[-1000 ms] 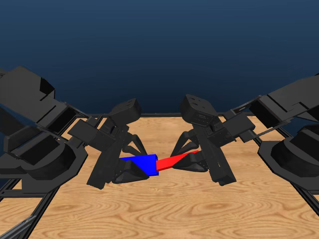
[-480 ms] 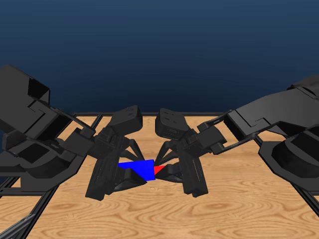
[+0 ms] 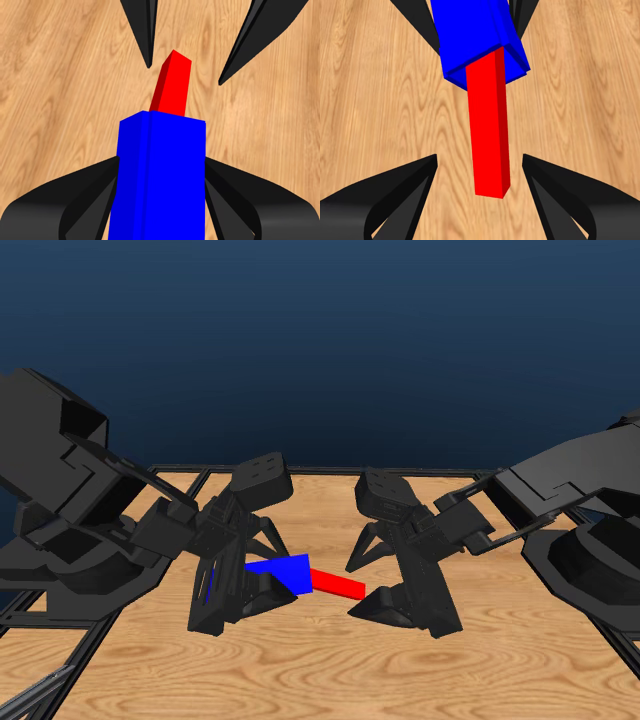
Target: Insert peg into socket
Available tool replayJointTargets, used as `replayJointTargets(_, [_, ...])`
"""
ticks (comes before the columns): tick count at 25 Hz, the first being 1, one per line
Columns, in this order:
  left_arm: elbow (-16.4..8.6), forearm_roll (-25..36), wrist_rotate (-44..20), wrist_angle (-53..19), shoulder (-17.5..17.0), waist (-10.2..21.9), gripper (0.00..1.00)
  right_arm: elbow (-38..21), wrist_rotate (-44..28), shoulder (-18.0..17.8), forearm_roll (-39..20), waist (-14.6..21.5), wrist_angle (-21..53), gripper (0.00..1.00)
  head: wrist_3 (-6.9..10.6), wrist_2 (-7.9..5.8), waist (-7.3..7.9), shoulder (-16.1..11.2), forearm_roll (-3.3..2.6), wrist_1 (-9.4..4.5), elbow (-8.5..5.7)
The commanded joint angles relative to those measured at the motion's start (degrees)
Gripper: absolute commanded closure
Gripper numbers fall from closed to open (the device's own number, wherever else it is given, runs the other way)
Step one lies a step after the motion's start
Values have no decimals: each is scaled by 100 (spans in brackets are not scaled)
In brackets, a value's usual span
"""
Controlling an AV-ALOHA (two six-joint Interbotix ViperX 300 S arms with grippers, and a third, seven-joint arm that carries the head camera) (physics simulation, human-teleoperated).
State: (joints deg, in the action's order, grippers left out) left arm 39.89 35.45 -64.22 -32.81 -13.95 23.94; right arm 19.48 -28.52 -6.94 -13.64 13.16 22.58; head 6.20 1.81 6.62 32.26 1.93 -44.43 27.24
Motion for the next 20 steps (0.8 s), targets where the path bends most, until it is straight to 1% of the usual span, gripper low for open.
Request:
replayJointTargets(1, [-79, 188, -232, -163, -59, 94, 100, 165, -240, 313, -10, 64, -8, 0, 6, -17, 21, 79, 3, 65, -94])
replayJointTargets(2, [-91, 255, -309, -86, -102, 90, 100, 233, -275, 325, 9, 68, -22, 0, 9, -13, 17, 82, 3, 62, -92])
replayJointTargets(3, [-109, 254, -330, -239, -60, 97, 100, 317, -357, 319, -1, 59, -32, 0, 8, -12, 12, 81, 2, 65, -92])
replayJointTargets(5, [-106, 321, -433, -288, -60, 94, 100, 506, -482, 359, 25, 3, -115, 0, 10, -8, 11, 83, 3, 57, -92])
replayJointTargets(6, [-87, 352, -467, -293, -62, 170, 100, 678, -561, 376, 75, -45, -205, 0, 9, -9, 13, 83, 3, 57, -95])
replayJointTargets(7, [-225, 361, -486, -298, -163, 218, 100, 846, -637, 417, 149, -37, -343, 0, -1, -9, 21, 79, 5, 65, -99])
replayJointTargets(8, [-109, 401, -534, -456, -7, 239, 100, 1041, -698, 312, 236, -118, -450, 0, -8, -9, 29, 79, 8, 65, -100])
replayJointTargets(9, [-226, 397, -550, -341, -161, 240, 100, 1143, -745, 294, 312, -149, -655, 1, -4, -7, 27, 81, 8, 59, -100])
replayJointTargets(10, [-143, 454, -624, -445, -69, 198, 100, 1256, -749, 249, 342, -140, -765, 45, -3, -6, 25, 81, 7, 63, -99])
replayJointTargets(11, [-124, 472, -655, -494, -42, 185, 100, 1358, -727, 178, 411, -204, -964, 100, -1, 3, 18, 82, 7, 57, -99])
replayJointTargets(12, [-206, 515, -680, -498, -82, 271, 100, 1360, -767, 142, 432, -221, -1162, 100, 5, 9, 6, 83, 5, 59, -99])
replayJointTargets(13, [-119, 521, -736, -503, -16, 347, 100, 1377, -675, 35, 540, -249, -1397, 100, 6, 14, -8, 85, 2, 55, -99])
replayJointTargets(14, [-127, 568, -730, -544, -5, 311, 100, 1394, -617, -45, 587, -258, -1503, 100, 6, 22, -13, 86, 2, 55, -98])
replayJointTargets(15, [-210, 577, -744, -625, -17, 348, 100, 1311, -529, -116, 631, -255, -1653, 100, -3, 27, -28, 87, 0, 56, -97])
replayJointTargets(16, [-288, 622, -798, -553, -93, 360, 100, 1222, -369, -144, 735, -261, -1800, 100, -17, 39, -44, 90, -1, 48, -92])
replayJointTargets(18, [-261, 627, -842, -563, -38, 401, 100, 969, -224, -240, 732, -247, -1886, 100, -26, 74, -74, 104, -1, 26, -85])
replayJointTargets(19, [-297, 649, -830, -626, 19, 338, 100, 904, -131, -278, 742, -247, -1909, 100, -26, 77, -84, 107, -3, 27, -84])
replayJointTargets(20, [-371, 669, -841, -625, -9, 356, 100, 819, -25, -296, 766, -247, -1906, 100, -24, 79, -101, 117, -8, 32, -81])
